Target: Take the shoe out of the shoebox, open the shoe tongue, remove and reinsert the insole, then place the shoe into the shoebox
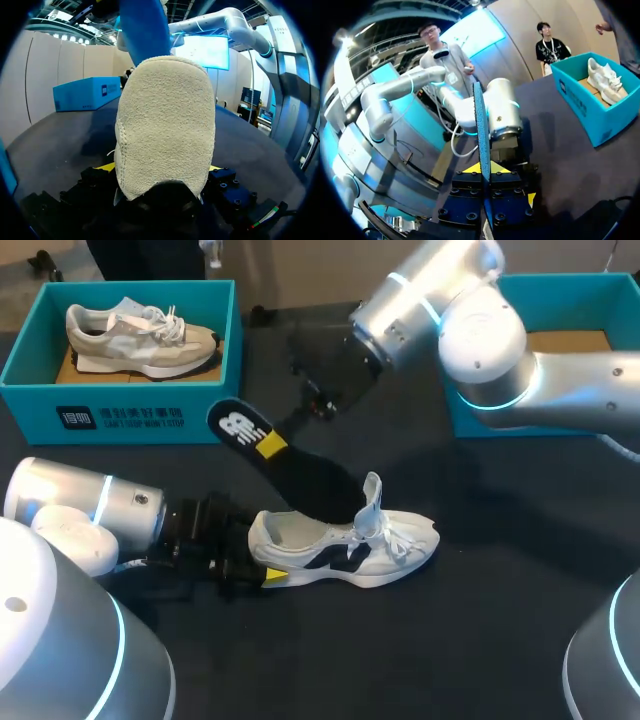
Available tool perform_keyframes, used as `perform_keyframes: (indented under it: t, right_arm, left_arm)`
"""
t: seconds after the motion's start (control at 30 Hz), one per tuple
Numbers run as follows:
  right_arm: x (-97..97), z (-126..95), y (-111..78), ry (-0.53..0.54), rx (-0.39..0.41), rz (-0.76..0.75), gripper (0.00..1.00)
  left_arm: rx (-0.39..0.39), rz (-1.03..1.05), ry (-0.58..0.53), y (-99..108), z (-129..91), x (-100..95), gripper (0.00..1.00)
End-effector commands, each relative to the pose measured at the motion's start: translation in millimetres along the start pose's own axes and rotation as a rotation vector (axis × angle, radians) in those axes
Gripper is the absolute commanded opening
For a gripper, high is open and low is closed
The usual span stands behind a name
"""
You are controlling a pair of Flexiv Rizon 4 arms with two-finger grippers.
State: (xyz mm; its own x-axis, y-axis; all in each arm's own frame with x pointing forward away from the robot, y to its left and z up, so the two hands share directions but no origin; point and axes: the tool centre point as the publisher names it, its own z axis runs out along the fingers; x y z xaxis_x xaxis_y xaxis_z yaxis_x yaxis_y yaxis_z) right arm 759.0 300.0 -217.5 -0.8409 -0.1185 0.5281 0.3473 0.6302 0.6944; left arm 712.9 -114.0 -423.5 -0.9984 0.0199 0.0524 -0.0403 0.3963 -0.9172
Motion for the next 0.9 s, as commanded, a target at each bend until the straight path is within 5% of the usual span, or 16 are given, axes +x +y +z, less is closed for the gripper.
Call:
perform_keyframes:
  t: [0.03,0.9]
  right_arm:
    - [14.4,-9.3,2.4,-0.205,-0.119,-0.013,0.00]
    - [17.0,-17.5,11.3,-0.260,-0.154,-0.047,0.00]
  left_arm:
    - [-0.002,0.000,-0.001,-0.2,0.7,0.8,0.00]
    - [-0.002,0.000,-0.001,-0.2,0.7,0.8,0.00]
